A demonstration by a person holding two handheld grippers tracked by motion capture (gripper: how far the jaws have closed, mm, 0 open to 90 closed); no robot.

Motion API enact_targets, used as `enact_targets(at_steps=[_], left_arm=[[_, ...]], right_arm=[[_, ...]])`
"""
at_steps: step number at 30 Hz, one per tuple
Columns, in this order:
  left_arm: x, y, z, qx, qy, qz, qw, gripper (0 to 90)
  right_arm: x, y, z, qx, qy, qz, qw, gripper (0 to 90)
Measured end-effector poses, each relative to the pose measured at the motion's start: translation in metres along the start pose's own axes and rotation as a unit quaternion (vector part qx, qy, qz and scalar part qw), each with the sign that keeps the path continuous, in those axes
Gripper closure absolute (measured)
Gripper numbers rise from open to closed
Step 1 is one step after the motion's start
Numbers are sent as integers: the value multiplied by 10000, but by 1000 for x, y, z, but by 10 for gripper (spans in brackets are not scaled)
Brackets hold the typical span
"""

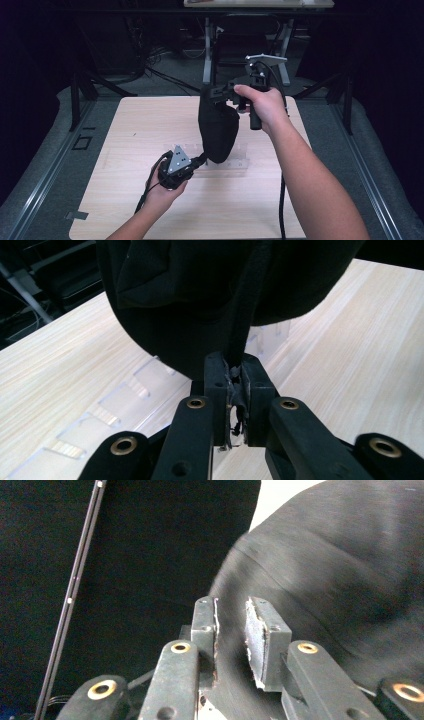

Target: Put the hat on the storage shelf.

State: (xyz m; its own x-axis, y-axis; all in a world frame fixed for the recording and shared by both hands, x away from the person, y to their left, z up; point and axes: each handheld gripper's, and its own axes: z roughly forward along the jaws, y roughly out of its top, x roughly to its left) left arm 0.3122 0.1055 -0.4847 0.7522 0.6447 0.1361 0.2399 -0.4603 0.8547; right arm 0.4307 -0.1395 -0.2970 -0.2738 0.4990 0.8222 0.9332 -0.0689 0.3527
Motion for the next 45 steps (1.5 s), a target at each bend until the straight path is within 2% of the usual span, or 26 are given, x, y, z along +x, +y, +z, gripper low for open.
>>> enact_targets(at_steps=[6, 12, 16, 17, 20, 23, 30, 34, 38, 40, 42, 45], left_arm=[[6, -6, -3, 78, -20, -128, 9999, 853], [8, -16, -1, 226, -100, -93, 9997, 854], [10, -23, 1, 289, -111, -182, 9994, 851], [12, -28, 3, 400, -118, -221, 9989, 848], [13, -33, 6, 483, -103, -267, 9984, 841], [19, -39, 5, 426, -160, -364, 9983, 835], [16, -45, 5, 397, -126, -288, 9987, 819], [18, -49, 2, 413, -92, -309, 9986, 747], [21, -53, -1, 441, -47, -338, 9984, 658], [21, -56, -4, 407, 8, -469, 9981, 627], [25, -58, -9, 357, 51, -570, 9977, 579], [32, -62, -17, 379, 138, -719, 9966, 514]], right_arm=[[0, -1, -3, -36, -16, 16, 10000, 736], [-2, -1, -4, -20, -89, -4, 10000, 731], [-3, -1, -6, -38, -102, -9, 9999, 729], [-3, -1, -7, -47, -138, -29, 9999, 724], [-4, -1, -8, -50, -173, -41, 9998, 725], [-6, -1, -12, -66, -218, -50, 9997, 725], [-9, -3, -18, -172, -287, -75, 9994, 713], [-14, -7, -21, -170, -518, -140, 9984, 705], [-21, -12, -26, -135, -595, -153, 9980, 703], [-23, -15, -29, -116, -741, -211, 9970, 702], [-27, -19, -32, -153, -754, -219, 9968, 700], [-31, -26, -38, -240, -943, -359, 9946, 695]])
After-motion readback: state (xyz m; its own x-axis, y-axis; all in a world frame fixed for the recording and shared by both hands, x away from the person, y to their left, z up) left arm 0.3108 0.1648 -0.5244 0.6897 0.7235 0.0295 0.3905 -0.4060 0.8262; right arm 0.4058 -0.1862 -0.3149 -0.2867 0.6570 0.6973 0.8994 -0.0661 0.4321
